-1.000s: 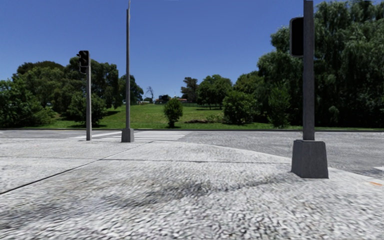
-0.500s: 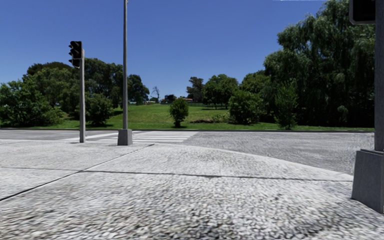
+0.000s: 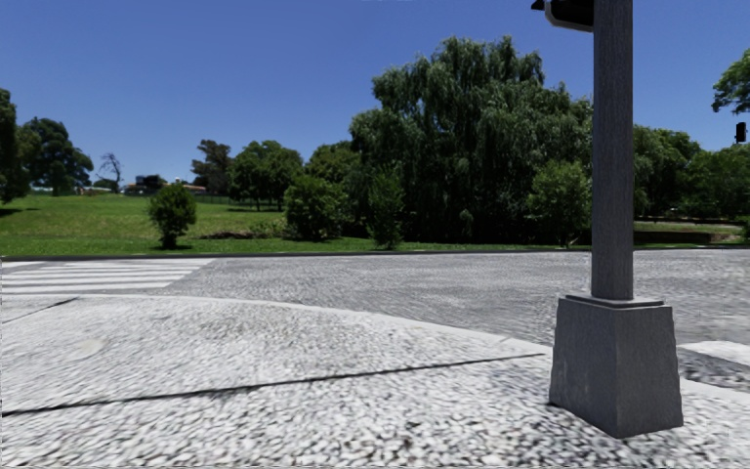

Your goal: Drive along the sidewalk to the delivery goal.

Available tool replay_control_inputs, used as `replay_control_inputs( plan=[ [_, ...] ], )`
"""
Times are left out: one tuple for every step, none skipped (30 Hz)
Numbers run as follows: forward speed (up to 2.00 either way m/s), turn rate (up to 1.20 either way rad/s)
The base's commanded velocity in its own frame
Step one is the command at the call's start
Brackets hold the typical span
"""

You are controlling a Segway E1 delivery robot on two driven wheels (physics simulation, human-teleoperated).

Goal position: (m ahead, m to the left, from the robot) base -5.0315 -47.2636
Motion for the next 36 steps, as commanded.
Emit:
replay_control_inputs(
  plan=[
    [0.92,-1.2],
    [0.92,-1.2],
    [0.95,-1.2],
    [0.97,-1.2],
    [1.05,-1.2],
    [1.17,-1.2],
    [1.24,-1.2],
    [1.32,-1.2],
    [1.4,-1.2],
    [1.42,-1.2],
    [1.43,-1.2],
    [1.43,-1.2],
    [1.43,-1.2],
    [1.43,-1.2],
    [1.43,-1.2],
    [1.43,-1.2],
    [1.43,-1.2],
    [1.43,-1.2],
    [1.43,-1.2],
    [1.29,-1.2],
    [1.07,-1.2],
    [0.98,-1.2],
    [0.95,-1.2],
    [0.94,-1.2],
    [0.94,-1.2],
    [0.94,-1.2],
    [1.05,-1.2],
    [1.2,-1.2],
    [1.2,-1.2],
    [1.54,0.0],
    [1.61,0.0],
    [1.67,0.0],
    [1.71,0.0],
    [1.72,0.0],
    [1.72,0.0],
    [1.73,0.0]
  ],
)
